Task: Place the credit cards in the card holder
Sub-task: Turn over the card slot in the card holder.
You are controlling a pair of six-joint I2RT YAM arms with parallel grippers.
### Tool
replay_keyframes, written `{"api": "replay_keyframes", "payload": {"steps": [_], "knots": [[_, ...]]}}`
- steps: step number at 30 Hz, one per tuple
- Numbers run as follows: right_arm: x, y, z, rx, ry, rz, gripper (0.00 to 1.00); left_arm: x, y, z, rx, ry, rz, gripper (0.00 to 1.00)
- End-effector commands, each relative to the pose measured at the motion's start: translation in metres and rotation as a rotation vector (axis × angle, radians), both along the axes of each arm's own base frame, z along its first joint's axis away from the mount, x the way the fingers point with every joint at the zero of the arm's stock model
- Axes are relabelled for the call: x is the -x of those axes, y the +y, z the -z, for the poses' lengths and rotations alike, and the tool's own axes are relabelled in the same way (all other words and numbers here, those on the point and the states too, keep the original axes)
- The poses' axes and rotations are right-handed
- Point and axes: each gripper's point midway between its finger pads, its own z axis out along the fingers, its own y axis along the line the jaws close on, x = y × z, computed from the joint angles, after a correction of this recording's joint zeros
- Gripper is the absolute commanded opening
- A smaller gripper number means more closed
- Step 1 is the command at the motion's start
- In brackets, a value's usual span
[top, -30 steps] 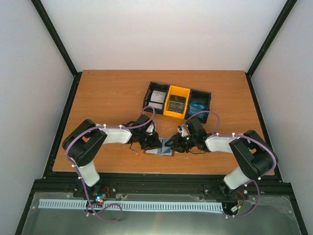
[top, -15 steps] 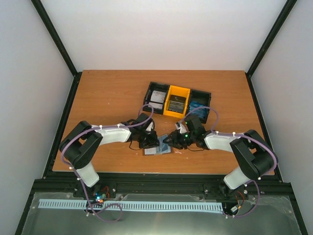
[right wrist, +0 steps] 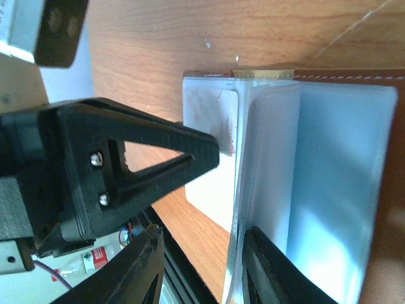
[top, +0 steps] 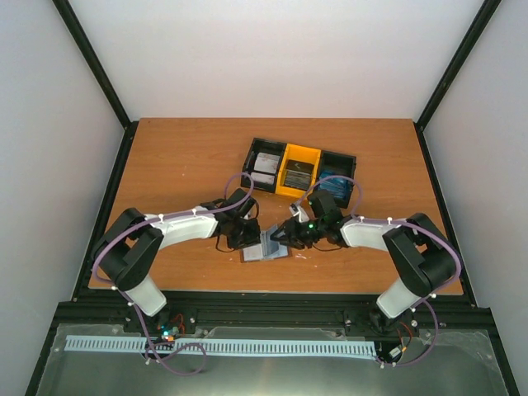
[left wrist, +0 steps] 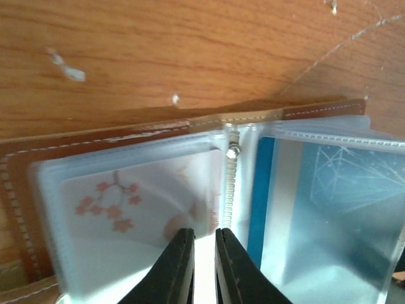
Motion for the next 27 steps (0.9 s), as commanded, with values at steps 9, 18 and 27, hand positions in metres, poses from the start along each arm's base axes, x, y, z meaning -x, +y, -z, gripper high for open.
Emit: {"api": "replay_keyframes", "payload": {"steps": [9, 18, 27], "knots": [[0.015, 0.032, -0.018, -0.015, -0.087, -0.165, 0.39, -0.024, 0.031, -0.046, -0.049, -0.16, -0.186, 0.12], [0.022, 0.043, 0.012, 0.094, -0.072, -0.221, 0.41, -0.028, 0.041, -0.068, 0.101, -0.233, -0.243, 0.15], [0.012, 0.037, 0.007, 0.163, -0.147, -0.182, 0.36, -0.021, 0.02, -0.068, 0.264, -0.233, -0.14, 0.15]]}}
